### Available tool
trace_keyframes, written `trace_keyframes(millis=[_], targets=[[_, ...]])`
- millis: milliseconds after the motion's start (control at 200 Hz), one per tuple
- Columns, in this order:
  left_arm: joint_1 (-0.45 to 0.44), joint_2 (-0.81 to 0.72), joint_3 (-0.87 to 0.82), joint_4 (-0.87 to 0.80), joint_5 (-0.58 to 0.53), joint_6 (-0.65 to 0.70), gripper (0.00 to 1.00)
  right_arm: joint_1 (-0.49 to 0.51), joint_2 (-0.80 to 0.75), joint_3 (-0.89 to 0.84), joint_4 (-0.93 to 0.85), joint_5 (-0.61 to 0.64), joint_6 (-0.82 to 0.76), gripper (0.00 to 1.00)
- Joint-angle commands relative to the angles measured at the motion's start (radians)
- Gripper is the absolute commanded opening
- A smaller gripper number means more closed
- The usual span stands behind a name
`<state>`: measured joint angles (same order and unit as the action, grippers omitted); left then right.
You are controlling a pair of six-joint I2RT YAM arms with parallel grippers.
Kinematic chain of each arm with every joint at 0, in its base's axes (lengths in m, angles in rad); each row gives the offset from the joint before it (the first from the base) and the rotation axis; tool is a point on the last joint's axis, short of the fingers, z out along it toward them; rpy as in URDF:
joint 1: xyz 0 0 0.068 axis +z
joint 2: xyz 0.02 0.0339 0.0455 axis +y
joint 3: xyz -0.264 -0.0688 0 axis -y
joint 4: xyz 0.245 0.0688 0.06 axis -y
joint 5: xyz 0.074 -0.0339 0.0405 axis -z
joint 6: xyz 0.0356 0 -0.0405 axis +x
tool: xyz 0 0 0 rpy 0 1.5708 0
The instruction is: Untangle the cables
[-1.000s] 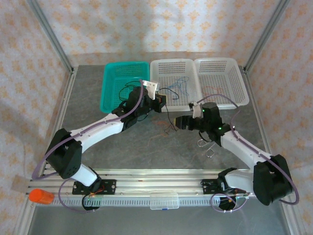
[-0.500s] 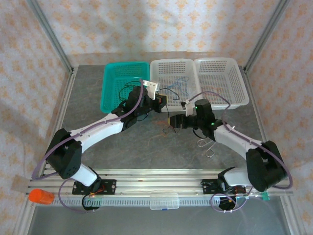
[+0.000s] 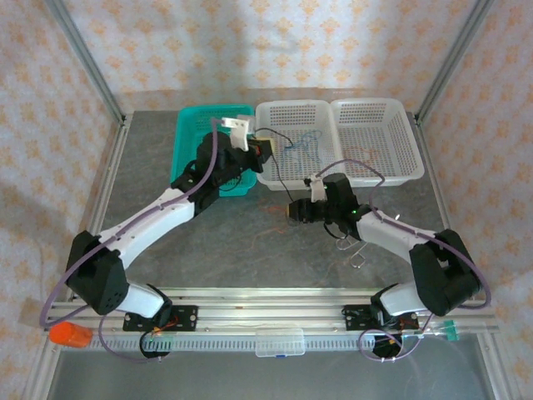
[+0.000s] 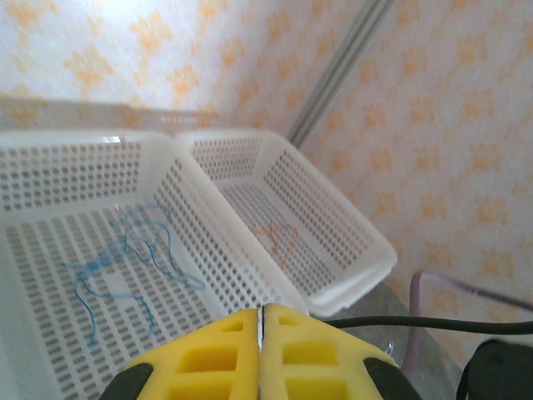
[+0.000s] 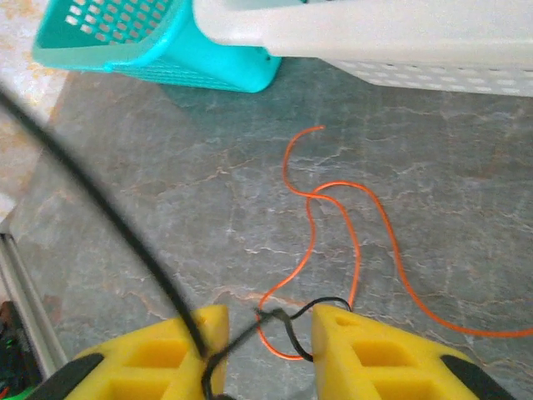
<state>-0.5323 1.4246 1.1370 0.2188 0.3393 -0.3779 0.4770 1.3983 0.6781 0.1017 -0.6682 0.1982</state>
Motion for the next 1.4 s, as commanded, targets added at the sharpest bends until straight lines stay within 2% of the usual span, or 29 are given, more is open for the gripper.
trace_keyframes(millis=[0, 120, 240, 446, 521, 596, 741, 841, 886, 946, 1156, 1307, 1397], targets=[[0.034, -0.051, 0.050, -0.005, 0.031, -0.018, 0.00, 0.003, 0.025, -0.024, -0.010, 0.058, 0.012, 0.31], [0.067, -0.073, 0.079, -0.045, 0.022, 0.000, 0.00, 0.004, 0.032, -0.031, -0.003, 0.055, 0.018, 0.31], [0.085, -0.088, 0.109, -0.124, -0.037, 0.039, 0.00, 0.005, 0.018, -0.024, -0.017, 0.056, 0.012, 0.33], [0.094, -0.103, 0.179, -0.267, -0.211, 0.134, 0.00, 0.008, -0.123, 0.041, -0.109, 0.108, -0.024, 0.50], [0.112, -0.100, 0.205, -0.305, -0.271, 0.157, 0.00, 0.008, -0.195, 0.069, -0.147, 0.159, -0.052, 0.61], [0.148, -0.089, 0.227, -0.326, -0.279, 0.158, 0.00, 0.008, -0.258, 0.095, -0.178, 0.211, -0.078, 0.72], [0.200, -0.011, 0.306, -0.417, -0.299, 0.158, 0.00, 0.008, -0.326, 0.131, -0.191, 0.327, -0.076, 0.76], [0.217, 0.040, 0.345, -0.475, -0.375, 0.140, 0.00, 0.008, -0.345, 0.166, -0.198, 0.405, -0.041, 0.79], [0.223, 0.046, 0.336, -0.471, -0.379, 0.145, 0.00, 0.007, -0.349, 0.185, -0.202, 0.446, -0.019, 0.86], [0.231, 0.058, 0.331, -0.473, -0.395, 0.154, 0.00, 0.008, -0.348, 0.208, -0.209, 0.490, -0.001, 1.00], [0.253, 0.158, 0.396, -0.553, -0.476, 0.194, 0.00, 0.008, -0.264, 0.296, -0.292, 0.570, 0.104, 1.00], [0.274, 0.322, 0.573, -0.736, -0.486, 0.228, 0.00, 0.008, -0.224, 0.317, -0.303, 0.591, 0.175, 1.00], [0.276, 0.433, 0.701, -0.863, -0.528, 0.232, 0.00, 0.007, -0.223, 0.303, -0.278, 0.578, 0.172, 1.00]])
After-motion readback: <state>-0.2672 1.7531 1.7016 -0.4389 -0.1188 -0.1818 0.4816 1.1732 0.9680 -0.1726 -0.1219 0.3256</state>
